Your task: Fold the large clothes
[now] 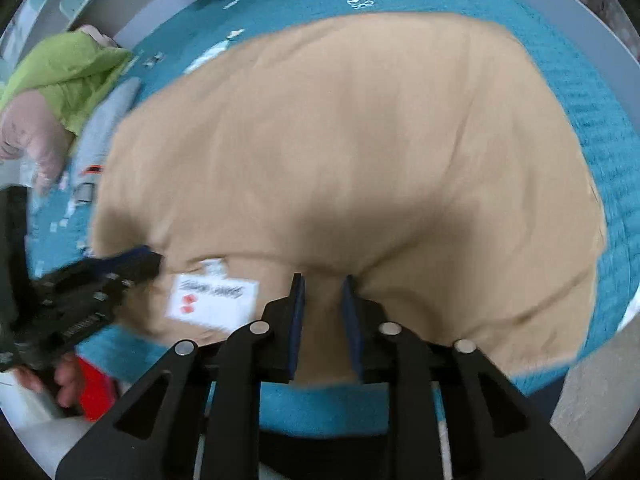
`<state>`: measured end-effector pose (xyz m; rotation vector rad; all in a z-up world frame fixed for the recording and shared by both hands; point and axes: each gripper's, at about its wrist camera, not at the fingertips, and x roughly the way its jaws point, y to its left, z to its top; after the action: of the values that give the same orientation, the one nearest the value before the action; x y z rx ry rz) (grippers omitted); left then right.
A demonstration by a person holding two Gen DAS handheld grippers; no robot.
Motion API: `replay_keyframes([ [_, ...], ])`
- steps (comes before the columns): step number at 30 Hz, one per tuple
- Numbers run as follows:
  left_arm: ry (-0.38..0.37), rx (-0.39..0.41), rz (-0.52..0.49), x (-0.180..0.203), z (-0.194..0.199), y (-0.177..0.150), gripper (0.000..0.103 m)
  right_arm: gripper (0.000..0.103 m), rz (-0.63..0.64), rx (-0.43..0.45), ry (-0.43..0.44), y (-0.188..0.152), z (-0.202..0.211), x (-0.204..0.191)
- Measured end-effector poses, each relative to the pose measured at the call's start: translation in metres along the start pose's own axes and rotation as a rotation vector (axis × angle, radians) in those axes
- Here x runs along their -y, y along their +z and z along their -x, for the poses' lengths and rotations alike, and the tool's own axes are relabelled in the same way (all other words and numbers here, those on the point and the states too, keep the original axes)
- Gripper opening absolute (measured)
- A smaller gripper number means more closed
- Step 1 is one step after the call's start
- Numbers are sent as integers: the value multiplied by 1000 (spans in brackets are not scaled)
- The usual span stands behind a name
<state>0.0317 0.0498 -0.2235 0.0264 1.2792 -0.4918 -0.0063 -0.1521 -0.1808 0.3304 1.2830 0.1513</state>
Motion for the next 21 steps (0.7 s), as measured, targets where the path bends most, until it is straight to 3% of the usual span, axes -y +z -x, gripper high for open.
replay_keyframes([
  [3, 19, -29, -1, -2, -13, -1, 30, 16, 13, -19, -63, 0, -18, 7],
  [6, 32, -5, -5, 0, -4, 5, 31, 18, -23, -24, -22, 4, -12, 12],
  [8, 46, 54, -43, 6, 14, 8, 31, 18, 20, 45, -9, 9, 11, 4],
  [11, 25, 171, -74, 11, 45, 22, 31, 18, 93, 209, 39, 19, 52, -11],
  [12, 37, 207, -73, 10, 51, 27, 31, 18, 133, 303, 42, 23, 65, -17],
  [14, 80, 292, -64, 14, 57, 43, 31, 19, 184, 424, -12, 41, 70, -24],
  [17, 114, 359, -47, 25, 44, 78, 31, 21, 183, 498, 9, 66, 56, -28],
  [21, 176, 383, 17, 21, 8, 106, 31, 18, 176, 514, -26, 107, 10, -39],
])
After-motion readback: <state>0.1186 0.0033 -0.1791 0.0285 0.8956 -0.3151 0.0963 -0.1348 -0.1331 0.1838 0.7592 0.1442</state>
